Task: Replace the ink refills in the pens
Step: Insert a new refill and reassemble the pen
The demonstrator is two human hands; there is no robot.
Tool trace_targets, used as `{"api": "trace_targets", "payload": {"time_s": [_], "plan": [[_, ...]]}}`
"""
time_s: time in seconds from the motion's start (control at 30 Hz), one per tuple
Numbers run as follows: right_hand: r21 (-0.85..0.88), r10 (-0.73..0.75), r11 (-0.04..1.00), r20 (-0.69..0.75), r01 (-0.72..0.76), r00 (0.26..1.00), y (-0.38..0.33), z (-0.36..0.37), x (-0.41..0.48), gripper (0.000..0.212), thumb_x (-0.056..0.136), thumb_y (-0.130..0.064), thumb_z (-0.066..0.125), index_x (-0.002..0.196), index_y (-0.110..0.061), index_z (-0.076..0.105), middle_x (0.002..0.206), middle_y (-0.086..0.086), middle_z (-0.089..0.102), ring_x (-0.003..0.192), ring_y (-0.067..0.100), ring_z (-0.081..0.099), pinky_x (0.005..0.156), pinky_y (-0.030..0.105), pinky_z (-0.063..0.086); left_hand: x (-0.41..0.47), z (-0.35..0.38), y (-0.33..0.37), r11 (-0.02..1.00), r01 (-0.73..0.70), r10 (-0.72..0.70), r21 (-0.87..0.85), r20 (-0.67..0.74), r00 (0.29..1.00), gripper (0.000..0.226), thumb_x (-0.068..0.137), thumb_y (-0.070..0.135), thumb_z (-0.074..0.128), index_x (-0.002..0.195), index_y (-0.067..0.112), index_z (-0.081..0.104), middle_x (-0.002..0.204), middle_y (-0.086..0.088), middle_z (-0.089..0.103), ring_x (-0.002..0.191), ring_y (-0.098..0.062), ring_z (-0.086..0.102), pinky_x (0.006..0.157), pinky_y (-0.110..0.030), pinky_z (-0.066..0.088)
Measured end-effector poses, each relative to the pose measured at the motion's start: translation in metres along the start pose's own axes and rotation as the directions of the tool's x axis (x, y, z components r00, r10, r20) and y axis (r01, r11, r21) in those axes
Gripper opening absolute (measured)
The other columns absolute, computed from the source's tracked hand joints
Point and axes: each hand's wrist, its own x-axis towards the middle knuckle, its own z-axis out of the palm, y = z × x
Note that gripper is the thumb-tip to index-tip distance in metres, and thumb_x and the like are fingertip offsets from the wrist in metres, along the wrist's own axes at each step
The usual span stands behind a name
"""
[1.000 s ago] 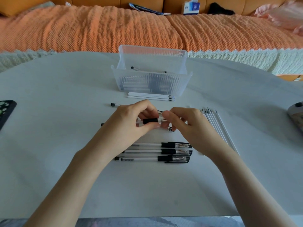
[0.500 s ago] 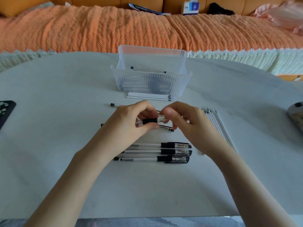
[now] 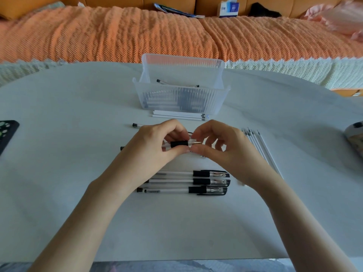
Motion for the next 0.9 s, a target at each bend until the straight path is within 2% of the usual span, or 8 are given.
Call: {"api": "trace_targets", "payload": {"time_s": [0.17,0.3,0.47,0.57,0.63,0.73,0.8,0.9], "plan": [[0.026,0.022,0.999,0.012,-0.022,1.000,0.001,0.002,0.000,0.004,0.083,-0.024,0.068,0.082,-0.024,0.064,0.072,-0.016,0.064,0.067,0.006,0.056,0.061,0.022,0.042,0.000,0.000,0.001,1.000,0.009,-0.009,-0.017,0.003,1.000,0.016,0.075,0.027,0.074,0.085,0.022,0.063,0.081,0.022,0.066,0.083,0.008,0.062,0.072,-0.016,0.048],[-0.001,0.024,1.000,-0.032,-0.024,0.999,-0.001,0.001,0.000,0.006,0.084,-0.026,0.066,0.079,-0.027,0.064,0.069,-0.020,0.063,0.065,0.003,0.054,0.058,0.016,0.039,0.000,0.001,0.000,1.000,0.020,-0.020,-0.006,0.005,1.000,0.017,0.075,0.024,0.075,0.088,0.021,0.064,0.083,0.019,0.068,0.084,0.008,0.062,0.072,-0.010,0.046],[-0.033,0.039,0.999,-0.094,-0.042,0.995,-0.003,-0.005,-0.002,0.014,0.087,-0.033,0.060,0.076,-0.025,0.065,0.069,-0.013,0.066,0.064,0.004,0.054,0.059,0.026,0.041,0.001,-0.006,-0.005,0.997,0.081,-0.081,0.005,-0.030,0.996,0.014,0.075,0.023,0.075,0.086,0.025,0.065,0.080,0.015,0.067,0.083,0.005,0.061,0.072,-0.007,0.044],[-0.042,0.035,0.998,-0.124,-0.041,0.992,-0.003,-0.009,-0.003,0.013,0.084,-0.033,0.064,0.076,-0.024,0.066,0.068,-0.021,0.061,0.060,0.000,0.049,0.055,0.015,0.038,0.000,-0.011,-0.008,0.994,0.108,-0.106,0.030,-0.062,0.992,0.013,0.075,0.025,0.075,0.084,0.026,0.065,0.078,0.015,0.067,0.081,0.004,0.061,0.072,-0.009,0.044],[-0.101,0.035,0.994,-0.121,-0.047,0.992,0.000,-0.011,-0.003,0.011,0.081,-0.035,0.067,0.080,-0.024,0.066,0.068,-0.023,0.058,0.062,-0.002,0.048,0.059,0.009,0.036,0.000,-0.014,-0.009,0.990,0.129,-0.125,0.051,-0.082,0.989,0.013,0.075,0.026,0.075,0.084,0.027,0.065,0.079,0.015,0.067,0.081,0.004,0.061,0.072,-0.012,0.045],[-0.336,0.017,0.942,0.001,-0.015,1.000,0.011,-0.007,-0.002,0.017,0.077,-0.040,0.070,0.089,-0.028,0.065,0.084,-0.017,0.057,0.075,-0.001,0.048,0.066,0.014,0.037,0.000,-0.017,-0.011,0.985,0.145,-0.137,0.092,-0.085,0.987,0.012,0.076,0.031,0.073,0.086,0.030,0.065,0.081,0.014,0.067,0.082,0.001,0.061,0.077,-0.024,0.050],[-0.380,0.026,0.925,0.052,-0.005,0.998,0.016,-0.002,-0.002,0.017,0.078,-0.037,0.071,0.090,-0.026,0.066,0.088,-0.015,0.056,0.079,-0.005,0.045,0.071,0.017,0.038,-0.001,-0.018,-0.011,0.984,0.147,-0.139,0.104,-0.080,0.987,0.012,0.076,0.033,0.071,0.086,0.030,0.065,0.082,0.013,0.067,0.083,-0.001,0.062,0.078,-0.029,0.051],[-0.390,-0.007,0.921,0.020,0.014,1.000,0.011,-0.002,-0.002,0.012,0.083,-0.035,0.065,0.088,-0.025,0.067,0.085,-0.014,0.059,0.078,0.000,0.049,0.072,0.019,0.040,-0.001,-0.020,-0.010,0.983,0.142,-0.133,0.112,-0.086,0.987,0.012,0.076,0.032,0.072,0.086,0.031,0.066,0.081,0.013,0.067,0.082,-0.001,0.062,0.078,-0.031,0.051]]}}
